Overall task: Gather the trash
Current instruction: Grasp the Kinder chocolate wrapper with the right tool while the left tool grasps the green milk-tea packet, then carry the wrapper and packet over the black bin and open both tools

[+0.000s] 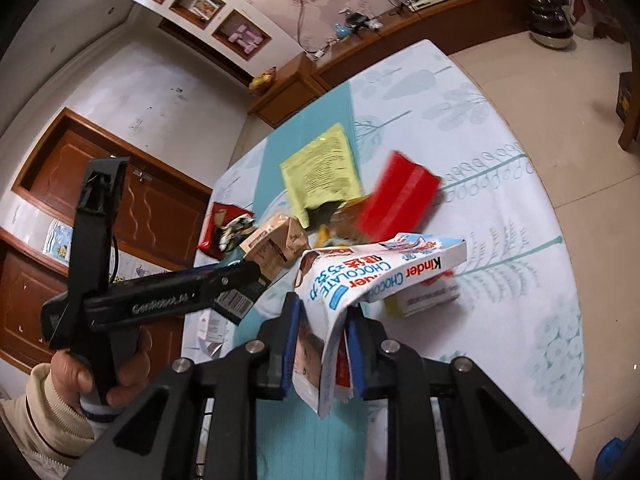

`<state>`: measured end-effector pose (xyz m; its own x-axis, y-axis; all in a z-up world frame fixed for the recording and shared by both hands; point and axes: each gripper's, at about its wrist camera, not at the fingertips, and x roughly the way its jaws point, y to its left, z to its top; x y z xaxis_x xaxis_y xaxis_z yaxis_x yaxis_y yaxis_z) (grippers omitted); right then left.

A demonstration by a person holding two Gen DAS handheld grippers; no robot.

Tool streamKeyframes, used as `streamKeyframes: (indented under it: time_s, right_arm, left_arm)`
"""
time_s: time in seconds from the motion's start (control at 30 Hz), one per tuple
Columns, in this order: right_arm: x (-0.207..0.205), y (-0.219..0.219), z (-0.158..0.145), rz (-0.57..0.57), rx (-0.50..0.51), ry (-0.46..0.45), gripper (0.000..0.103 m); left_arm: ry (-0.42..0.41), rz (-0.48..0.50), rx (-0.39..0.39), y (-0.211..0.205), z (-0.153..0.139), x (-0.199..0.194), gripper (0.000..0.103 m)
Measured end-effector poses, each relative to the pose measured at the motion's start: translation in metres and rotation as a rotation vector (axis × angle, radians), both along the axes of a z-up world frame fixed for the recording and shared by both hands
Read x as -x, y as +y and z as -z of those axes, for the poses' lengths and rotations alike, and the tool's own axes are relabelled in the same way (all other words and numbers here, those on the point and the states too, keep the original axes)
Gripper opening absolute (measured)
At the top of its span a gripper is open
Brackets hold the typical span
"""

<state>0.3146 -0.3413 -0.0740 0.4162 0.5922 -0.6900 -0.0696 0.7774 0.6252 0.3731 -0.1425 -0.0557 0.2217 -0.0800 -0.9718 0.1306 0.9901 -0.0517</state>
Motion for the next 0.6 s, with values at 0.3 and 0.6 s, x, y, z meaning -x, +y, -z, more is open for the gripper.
streamKeyframes:
  time_s: [0.3,0.6]
  right_arm:
    - [0.059,0.033,-0.035,0.002,0.025,-0.073,0.022]
    - [0.158,0.078,-0.059,0.079,0.048,-0.133,0.022]
  left_arm:
    - [-0.074,0.032,0.087,0.039,-0.049,0.074,0.062]
    - [-0.143,0.085,0.176,0.097,-0.081,0.168,0.062]
